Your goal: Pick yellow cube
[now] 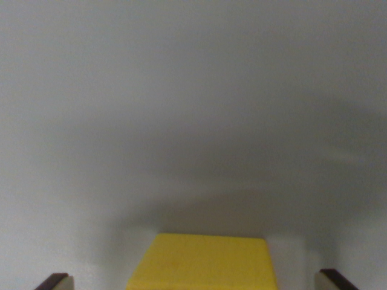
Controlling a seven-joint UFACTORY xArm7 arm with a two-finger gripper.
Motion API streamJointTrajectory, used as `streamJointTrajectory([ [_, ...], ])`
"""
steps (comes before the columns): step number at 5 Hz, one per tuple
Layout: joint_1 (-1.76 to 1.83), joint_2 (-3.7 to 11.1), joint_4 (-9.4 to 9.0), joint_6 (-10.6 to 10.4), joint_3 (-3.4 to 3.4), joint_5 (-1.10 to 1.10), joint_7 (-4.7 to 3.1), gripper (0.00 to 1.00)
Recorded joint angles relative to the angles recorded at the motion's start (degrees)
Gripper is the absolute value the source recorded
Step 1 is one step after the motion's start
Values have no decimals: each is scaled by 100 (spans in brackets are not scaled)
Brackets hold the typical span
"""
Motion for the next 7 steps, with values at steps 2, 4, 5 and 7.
streamJointTrajectory([
  [2,0,0,0,0,0,0,0,100],
  [4,0,-2,5,7,0,0,1,100],
  [5,0,-15,32,47,-1,-3,4,100],
  [7,1,-39,84,123,-3,-8,11,100],
])
